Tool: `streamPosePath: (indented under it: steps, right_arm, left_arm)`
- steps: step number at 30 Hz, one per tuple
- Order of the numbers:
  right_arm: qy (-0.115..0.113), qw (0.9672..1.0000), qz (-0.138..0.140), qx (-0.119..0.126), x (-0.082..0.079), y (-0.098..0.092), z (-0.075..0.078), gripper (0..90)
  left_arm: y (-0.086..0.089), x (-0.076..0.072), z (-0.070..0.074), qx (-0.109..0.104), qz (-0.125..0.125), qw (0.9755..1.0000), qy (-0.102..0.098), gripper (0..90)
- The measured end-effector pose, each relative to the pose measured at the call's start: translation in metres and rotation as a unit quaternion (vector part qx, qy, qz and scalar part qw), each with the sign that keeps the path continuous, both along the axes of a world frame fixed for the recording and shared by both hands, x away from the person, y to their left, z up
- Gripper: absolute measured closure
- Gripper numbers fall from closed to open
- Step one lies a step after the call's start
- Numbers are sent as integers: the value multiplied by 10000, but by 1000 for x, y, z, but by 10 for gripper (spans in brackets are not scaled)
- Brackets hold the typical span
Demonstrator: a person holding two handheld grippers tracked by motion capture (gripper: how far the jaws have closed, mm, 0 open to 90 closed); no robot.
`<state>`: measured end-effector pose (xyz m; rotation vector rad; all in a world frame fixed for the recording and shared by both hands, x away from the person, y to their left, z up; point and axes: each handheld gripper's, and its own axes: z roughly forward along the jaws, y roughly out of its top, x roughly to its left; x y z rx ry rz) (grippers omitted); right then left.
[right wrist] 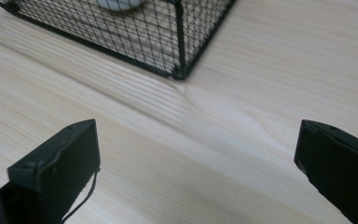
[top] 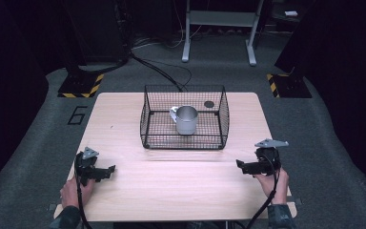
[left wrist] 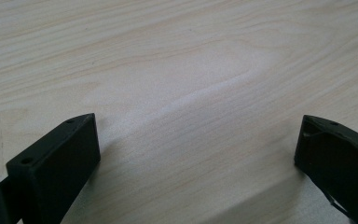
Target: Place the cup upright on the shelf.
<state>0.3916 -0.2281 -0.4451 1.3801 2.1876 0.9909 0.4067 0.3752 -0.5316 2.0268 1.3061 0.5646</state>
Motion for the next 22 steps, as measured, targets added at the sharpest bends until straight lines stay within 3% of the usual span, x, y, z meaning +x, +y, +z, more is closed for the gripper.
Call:
streamPosePath:
  steps: [2, 3, 5, 10, 20, 22]
  right_arm:
    - [118, 9998, -179, -40, -4, -9, -17, 0]
    - [118, 9998, -179, -40, -4, -9, -17, 0]
    - [243, 9992, -301, -79, -6, -18, -36, 0]
    - [367, 9983, -432, -105, -11, -29, -63, 0]
    - [221, 9977, -603, -192, -16, -34, -80, 0]
    - [144, 9977, -589, -313, -16, -36, -82, 0]
  left_arm:
    - [0, 0, 0, 2, -1, 10000, 2, 1]
    - [0, 0, 0, 4, -3, 10000, 2, 1]
    - [0, 0, 0, 1, 0, 10000, 2, 1]
    - [0, 0, 0, 2, -1, 10000, 1, 1]
    - [0, 0, 0, 2, 2, 10000, 0, 1]
    - [0, 0, 0, 2, 3, 10000, 0, 1]
